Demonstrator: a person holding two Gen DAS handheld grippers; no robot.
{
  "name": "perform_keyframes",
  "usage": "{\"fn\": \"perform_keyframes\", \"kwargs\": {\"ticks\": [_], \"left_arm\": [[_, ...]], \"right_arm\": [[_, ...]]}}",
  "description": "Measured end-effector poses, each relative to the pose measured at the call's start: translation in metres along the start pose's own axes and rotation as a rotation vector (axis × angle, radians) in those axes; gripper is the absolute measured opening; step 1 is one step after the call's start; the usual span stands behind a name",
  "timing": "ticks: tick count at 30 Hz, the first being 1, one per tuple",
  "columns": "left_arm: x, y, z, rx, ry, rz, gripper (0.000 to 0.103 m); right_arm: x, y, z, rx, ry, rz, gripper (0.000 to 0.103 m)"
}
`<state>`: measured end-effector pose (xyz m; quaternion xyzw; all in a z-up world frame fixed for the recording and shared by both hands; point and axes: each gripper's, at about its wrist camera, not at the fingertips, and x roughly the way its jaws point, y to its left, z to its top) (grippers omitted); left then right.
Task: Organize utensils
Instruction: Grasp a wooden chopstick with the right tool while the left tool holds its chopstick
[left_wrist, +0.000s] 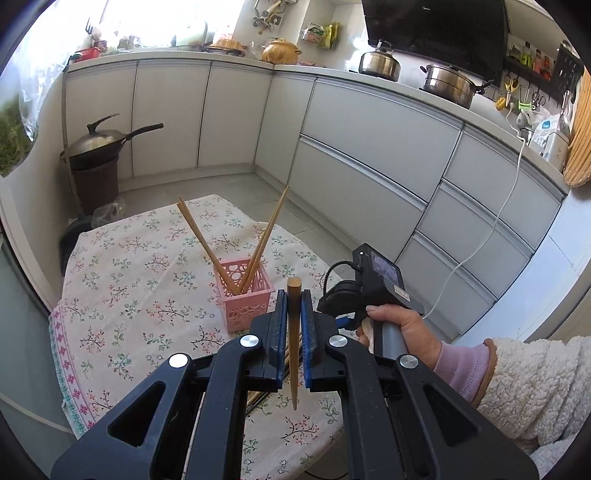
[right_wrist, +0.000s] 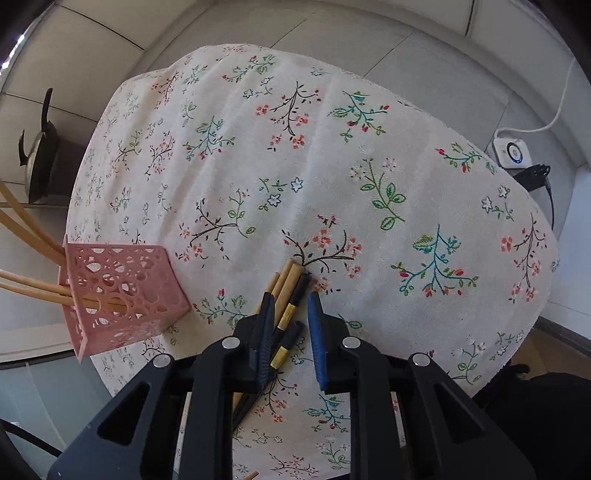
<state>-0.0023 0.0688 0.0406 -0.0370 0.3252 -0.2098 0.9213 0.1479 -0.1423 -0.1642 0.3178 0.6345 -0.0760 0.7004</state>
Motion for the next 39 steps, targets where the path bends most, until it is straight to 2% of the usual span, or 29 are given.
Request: {"fn": "perform_keyframes", "kwargs": {"ticks": [3,5,7,11,13,18,22,26,27,30,34,35,39], "left_arm": [[0.0,-0.001,-0.001,0.002,-0.002,-0.001,0.006],[-0.001,0.0,0.0,-0.002,-0.003,0.0,0.006],[-0.001,0.001,0.0,-0.005,-0.002,0.001,0.006],[-0.002,0.001,0.0,-0.007,-0.006,-0.007,0.006],[-0.002,0.001,0.001,-0.008,-0.004,-0.01,0.006],[-0.001,0.001,0.001,-0.012,-0.004,-0.008,0.006],[-0.001,0.002,0.001,-0.013,-0.005,-0.011,0.006],[0.0,0.003,0.0,-0.013,-0.002,-0.012,0.007],[0.0,0.003,0.0,-0.013,-0.001,-0.013,0.006],[0.0,0.004,0.001,-0.015,0.003,-0.013,0.007],[0.003,0.006,0.001,-0.024,0.01,-0.007,0.006],[0.003,0.007,0.002,-0.028,0.01,-0.003,0.007],[-0.001,0.013,0.003,-0.052,-0.007,0.011,0.007]], "right_arm": [[0.02,0.002,0.0,-0.011,0.052,-0.043,0.019],[0.021,0.002,0.003,-0.02,0.03,-0.044,0.021],[0.019,0.0,0.0,-0.047,0.036,-0.091,0.019],[0.013,-0.019,-0.006,-0.034,0.033,-0.055,0.014],[0.01,-0.026,-0.004,0.002,0.031,-0.015,0.016],[-0.002,-0.019,0.001,-0.002,0.001,0.017,0.019],[0.001,-0.013,0.006,-0.014,0.005,0.007,0.019],[0.019,-0.008,0.006,-0.016,0.031,-0.038,0.019],[0.018,-0.012,0.005,-0.008,0.03,-0.025,0.019],[0.024,-0.004,0.008,-0.016,0.02,-0.042,0.019],[0.027,0.016,0.006,-0.061,-0.021,-0.116,0.017],[0.027,0.017,0.007,-0.056,-0.032,-0.111,0.016],[0.023,0.007,0.006,0.022,-0.066,0.005,0.008]]}}
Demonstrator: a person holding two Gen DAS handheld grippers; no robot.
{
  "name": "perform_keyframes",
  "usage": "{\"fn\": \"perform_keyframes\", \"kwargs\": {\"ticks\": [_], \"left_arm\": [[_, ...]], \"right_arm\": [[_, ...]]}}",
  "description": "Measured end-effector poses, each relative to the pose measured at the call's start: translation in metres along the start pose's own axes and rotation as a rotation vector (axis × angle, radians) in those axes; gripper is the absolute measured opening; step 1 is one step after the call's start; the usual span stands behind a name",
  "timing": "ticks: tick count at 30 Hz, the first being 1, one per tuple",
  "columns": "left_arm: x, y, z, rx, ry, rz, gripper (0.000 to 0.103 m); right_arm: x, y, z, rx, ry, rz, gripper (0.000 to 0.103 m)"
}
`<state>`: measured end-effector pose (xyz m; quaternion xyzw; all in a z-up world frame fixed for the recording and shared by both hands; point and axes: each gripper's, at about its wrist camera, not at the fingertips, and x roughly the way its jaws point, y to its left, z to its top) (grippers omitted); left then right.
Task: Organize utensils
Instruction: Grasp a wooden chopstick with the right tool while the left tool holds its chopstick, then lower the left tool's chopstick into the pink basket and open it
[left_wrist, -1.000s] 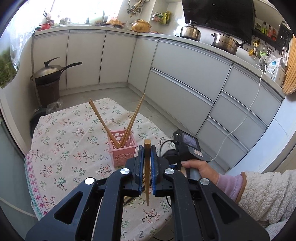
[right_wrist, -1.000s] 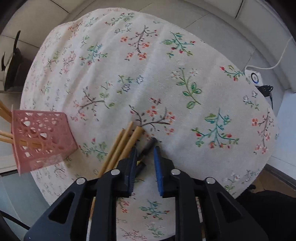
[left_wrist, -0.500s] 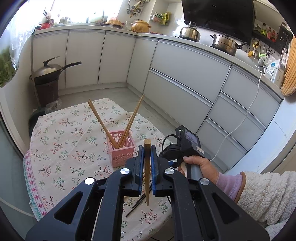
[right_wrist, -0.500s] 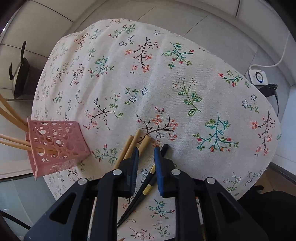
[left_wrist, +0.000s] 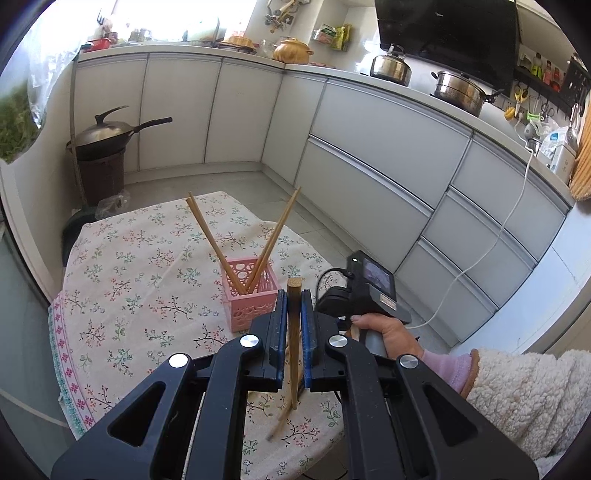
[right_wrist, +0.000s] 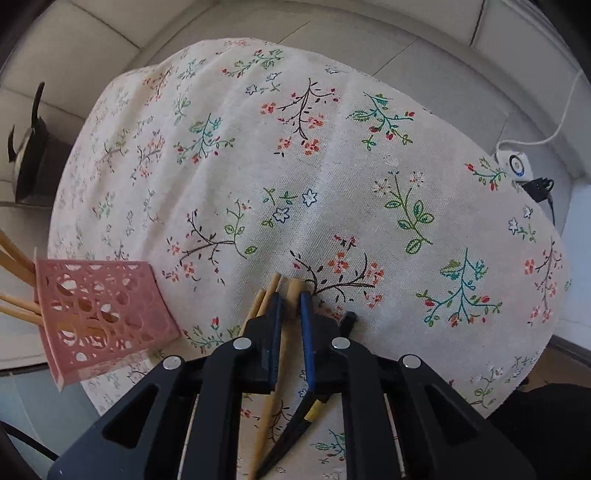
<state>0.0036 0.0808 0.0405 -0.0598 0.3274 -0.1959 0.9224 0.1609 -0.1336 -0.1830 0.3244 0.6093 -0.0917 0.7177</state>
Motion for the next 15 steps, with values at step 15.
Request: {"fn": "perform_keyframes", "kwargs": {"ticks": [15], "left_arm": [[-0.033,-0.014,0.025,-0.045,-0.153,0.062,0.007]], "right_arm": [[-0.185,-0.022,-0.036,-0.245,-0.293,0.289,0.008]]}}
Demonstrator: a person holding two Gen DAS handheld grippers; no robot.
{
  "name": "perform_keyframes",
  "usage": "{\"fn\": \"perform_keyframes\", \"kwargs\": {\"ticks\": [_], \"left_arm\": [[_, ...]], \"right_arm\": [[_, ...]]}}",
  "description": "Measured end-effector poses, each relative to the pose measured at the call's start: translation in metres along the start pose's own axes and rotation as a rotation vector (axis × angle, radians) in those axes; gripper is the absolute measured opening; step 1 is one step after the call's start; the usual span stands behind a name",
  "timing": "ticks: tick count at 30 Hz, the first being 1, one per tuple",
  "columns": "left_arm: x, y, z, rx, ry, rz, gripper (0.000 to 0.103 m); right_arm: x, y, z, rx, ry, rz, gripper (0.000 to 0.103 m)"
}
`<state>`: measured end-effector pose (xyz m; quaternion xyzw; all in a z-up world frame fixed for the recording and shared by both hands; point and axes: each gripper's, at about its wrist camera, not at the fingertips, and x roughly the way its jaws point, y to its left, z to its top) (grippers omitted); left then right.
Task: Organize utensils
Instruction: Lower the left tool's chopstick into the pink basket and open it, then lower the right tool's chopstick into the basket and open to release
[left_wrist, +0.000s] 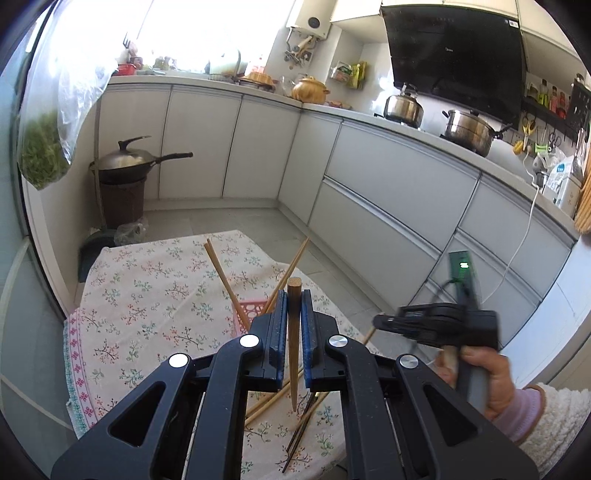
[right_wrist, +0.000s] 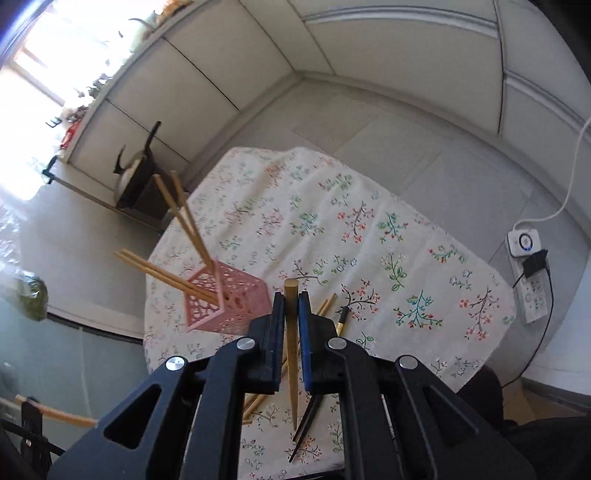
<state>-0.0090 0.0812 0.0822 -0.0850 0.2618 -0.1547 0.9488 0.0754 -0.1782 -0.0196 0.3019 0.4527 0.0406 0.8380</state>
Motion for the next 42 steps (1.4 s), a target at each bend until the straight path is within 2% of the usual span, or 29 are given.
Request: {"fn": "perform_keyframes", "kwargs": {"ticks": [4,12,17,24,31,32,34,37,42], "left_arm": [[-0.003,-0.004,0.014,-0.022,-0.029,0.006,0.006],[-0.004,-0.004,0.054,-0.059,-0.107,0.042,0.006],[0.013,0.002,0.074,-0.081,-0.159,0.124,0.006],[0.057,0.022,0.077,-0.132,-0.131,0.208,0.006],[0.094,0.045,0.063,-0.178,-0.06,0.236,0.009],[0.095,0.049,0.061,-0.195,-0.052,0.231,0.011],[0.092,0.055,0.061,-0.23,-0.057,0.223,0.024],[0.078,0.059,0.065,-0.253,-0.099,0.228,0.03],[0.057,0.064,0.07,-0.28,-0.146,0.239,0.035]], "right_arm": [[-0.046,0.009,0.013,-0.038,-0.067,0.038,0.008],[-0.106,0.03,0.04,-0.097,-0.163,0.071,0.008],[-0.125,0.043,0.055,-0.111,-0.181,0.113,0.008],[-0.117,0.062,0.066,-0.151,-0.168,0.127,0.008],[-0.092,0.084,0.07,-0.19,-0.131,0.123,0.008],[-0.088,0.087,0.07,-0.195,-0.127,0.121,0.008],[-0.082,0.093,0.07,-0.208,-0.119,0.117,0.008],[-0.074,0.1,0.069,-0.22,-0.109,0.108,0.008],[-0.062,0.11,0.069,-0.243,-0.091,0.085,0.008]]}}
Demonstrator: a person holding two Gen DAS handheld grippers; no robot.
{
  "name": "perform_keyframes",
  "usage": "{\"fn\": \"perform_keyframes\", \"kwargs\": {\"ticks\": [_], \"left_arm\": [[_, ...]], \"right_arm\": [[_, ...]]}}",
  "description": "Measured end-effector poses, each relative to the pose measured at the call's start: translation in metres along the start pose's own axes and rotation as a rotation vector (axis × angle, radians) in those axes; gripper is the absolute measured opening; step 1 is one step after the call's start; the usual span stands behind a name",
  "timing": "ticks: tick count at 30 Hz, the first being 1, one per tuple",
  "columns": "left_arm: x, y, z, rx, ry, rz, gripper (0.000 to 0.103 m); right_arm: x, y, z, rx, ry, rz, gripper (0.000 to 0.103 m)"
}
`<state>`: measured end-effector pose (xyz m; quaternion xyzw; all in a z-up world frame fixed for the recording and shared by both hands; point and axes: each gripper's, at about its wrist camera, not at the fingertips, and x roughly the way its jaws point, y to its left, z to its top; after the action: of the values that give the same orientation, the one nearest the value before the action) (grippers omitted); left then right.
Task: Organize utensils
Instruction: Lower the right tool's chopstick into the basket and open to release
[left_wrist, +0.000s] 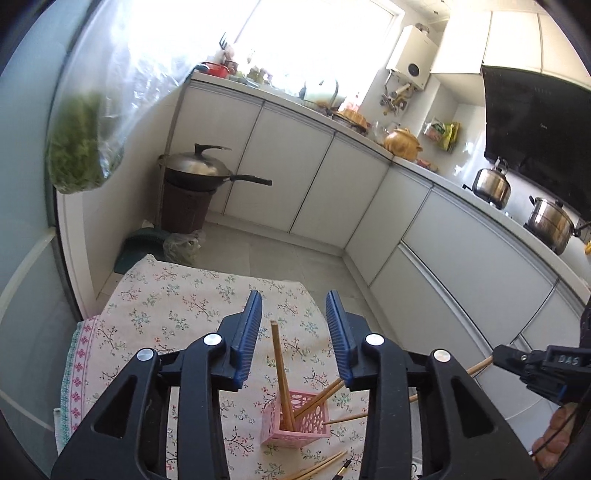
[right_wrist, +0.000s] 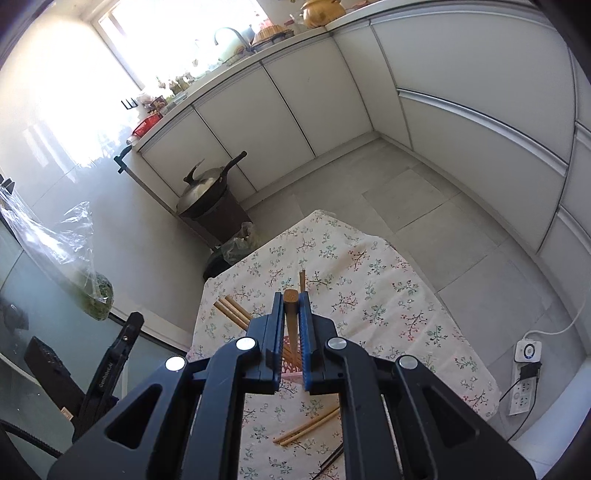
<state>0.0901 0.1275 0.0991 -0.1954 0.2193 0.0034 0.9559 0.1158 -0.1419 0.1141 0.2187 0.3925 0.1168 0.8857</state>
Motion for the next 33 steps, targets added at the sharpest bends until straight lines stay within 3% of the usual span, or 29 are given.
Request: {"fn": "perform_keyframes", "kwargs": {"ticks": [12,17,20,25,33], "left_arm": [[-0.005,0.007,0.002,-0.019,0.014,-0.016,0.04],[-0.002,0.001,-0.002,0.014,0.033,-0.017,0.044],[-0.005,-0.006,-0.005,0.055,0.019,-0.004,0.048],[-0.012,-0.026,-0.012,0.134,-0.028,0.036,0.064],[-0.02,-0.047,-0.022,0.237,-0.067,0.113,0.074]], "right_arm": [[0.048,0.02,-0.001,-0.056,0.023,-0.077,0.008],[0.074,0.017,-0.016,-0.051,0.056,-0.065,0.011],[0.069,0.021,-0.02,-0.073,0.033,-0.063,0.012],[0.05,0.037,-0.027,-0.151,-0.032,-0.079,0.014],[0.025,0.043,-0.037,-0.206,-0.119,-0.106,0.026]]}}
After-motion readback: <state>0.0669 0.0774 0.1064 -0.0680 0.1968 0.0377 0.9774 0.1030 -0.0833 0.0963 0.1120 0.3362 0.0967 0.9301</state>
